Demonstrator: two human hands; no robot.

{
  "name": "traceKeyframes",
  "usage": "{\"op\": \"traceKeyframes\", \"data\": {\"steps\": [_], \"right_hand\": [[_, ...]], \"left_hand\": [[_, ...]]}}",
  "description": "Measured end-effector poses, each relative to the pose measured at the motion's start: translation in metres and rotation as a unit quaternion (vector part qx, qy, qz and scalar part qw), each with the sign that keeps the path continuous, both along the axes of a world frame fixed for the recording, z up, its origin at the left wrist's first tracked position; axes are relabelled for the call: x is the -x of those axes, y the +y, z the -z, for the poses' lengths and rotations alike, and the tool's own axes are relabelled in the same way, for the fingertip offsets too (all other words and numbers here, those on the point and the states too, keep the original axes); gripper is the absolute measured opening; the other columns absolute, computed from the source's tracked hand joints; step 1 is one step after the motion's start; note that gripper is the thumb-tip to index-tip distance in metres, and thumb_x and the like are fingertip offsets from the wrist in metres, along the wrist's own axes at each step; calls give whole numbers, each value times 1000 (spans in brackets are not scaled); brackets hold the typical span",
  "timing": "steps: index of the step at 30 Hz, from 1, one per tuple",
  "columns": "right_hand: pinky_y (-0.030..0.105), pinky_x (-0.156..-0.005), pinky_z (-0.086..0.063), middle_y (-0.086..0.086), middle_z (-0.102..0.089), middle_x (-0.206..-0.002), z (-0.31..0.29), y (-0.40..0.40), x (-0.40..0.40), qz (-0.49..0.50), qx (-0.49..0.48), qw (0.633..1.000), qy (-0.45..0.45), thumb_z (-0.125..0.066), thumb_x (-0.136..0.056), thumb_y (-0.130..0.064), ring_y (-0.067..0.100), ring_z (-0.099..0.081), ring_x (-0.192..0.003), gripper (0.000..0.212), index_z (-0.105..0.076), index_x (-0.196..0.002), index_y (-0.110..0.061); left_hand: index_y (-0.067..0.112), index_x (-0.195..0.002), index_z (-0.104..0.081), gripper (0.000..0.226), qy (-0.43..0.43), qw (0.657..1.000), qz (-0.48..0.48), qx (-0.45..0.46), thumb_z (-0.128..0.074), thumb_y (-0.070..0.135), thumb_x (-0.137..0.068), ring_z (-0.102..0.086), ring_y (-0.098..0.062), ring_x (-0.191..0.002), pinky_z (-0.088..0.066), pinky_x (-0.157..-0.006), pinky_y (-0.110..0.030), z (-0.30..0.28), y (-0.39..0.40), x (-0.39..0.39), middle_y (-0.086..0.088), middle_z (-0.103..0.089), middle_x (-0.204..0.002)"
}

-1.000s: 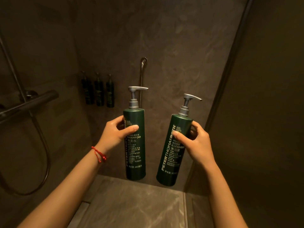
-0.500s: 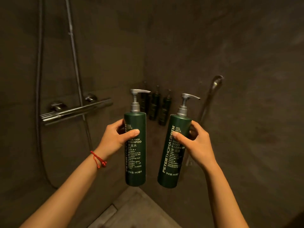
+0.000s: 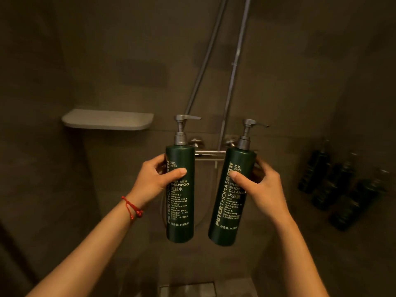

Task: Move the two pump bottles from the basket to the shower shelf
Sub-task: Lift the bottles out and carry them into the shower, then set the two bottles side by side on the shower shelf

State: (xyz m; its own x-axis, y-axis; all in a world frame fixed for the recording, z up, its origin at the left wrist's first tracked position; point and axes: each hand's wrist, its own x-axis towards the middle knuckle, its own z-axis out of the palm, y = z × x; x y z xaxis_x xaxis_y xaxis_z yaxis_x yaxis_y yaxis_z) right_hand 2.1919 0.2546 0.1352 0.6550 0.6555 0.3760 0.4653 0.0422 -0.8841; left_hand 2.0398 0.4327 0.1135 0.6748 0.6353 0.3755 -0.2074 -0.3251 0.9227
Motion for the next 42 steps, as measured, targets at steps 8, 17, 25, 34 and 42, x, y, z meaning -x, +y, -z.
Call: {"op": "traceKeyframes", "data": {"steps": [8,17,25,34,42], "right_hand": [[4,-59,-44,-23,-56,-94,-12,96,22,-104,-33,994,21,-74,-69,-21,-12,-54,-83,50,-49,-111,-30],[16,-66,-45,-19,-60,-95,-54,174,36,-142,-81,986,-6,-74,-70,-24,-2,-59,-88,49,-49,-110,-35],[15,-67,-43,-24,-53,-92,-97,229,29,-166,-114,977,-71,-71,-72,-24,-6,-54,-85,46,-44,-106,-38],[12,-63,-44,-24,-54,-90,-153,289,4,-203,-163,961,-96,-71,-72,-26,-7,-55,-82,52,-47,-118,-30],[9,-56,-45,-25,-51,-89,-156,332,-1,-225,-165,956,-91,-70,-74,-24,-8,-53,-79,58,-45,-126,-23]], "left_hand": [[32,-86,-61,41,-6,995,-93,-44,-68,45,-48,-64,3,-83,-48,-73,-17,-24,60,53,8,-66,-91],[33,-85,-58,39,-38,986,-134,-88,-70,41,-48,-62,10,-75,-48,-62,-6,-73,121,71,18,-69,-78],[32,-85,-59,37,-74,982,-150,-85,-77,29,-53,-64,6,-73,-49,-65,-19,-119,158,65,9,-64,-87],[26,-89,-62,42,-119,969,-198,-87,-78,28,-50,-64,-12,-84,-50,-70,-25,-169,203,48,3,-66,-90],[24,-91,-62,22,-101,961,-235,-101,-67,15,-72,-62,-13,-86,-48,-72,-25,-174,241,37,2,-65,-92]]}}
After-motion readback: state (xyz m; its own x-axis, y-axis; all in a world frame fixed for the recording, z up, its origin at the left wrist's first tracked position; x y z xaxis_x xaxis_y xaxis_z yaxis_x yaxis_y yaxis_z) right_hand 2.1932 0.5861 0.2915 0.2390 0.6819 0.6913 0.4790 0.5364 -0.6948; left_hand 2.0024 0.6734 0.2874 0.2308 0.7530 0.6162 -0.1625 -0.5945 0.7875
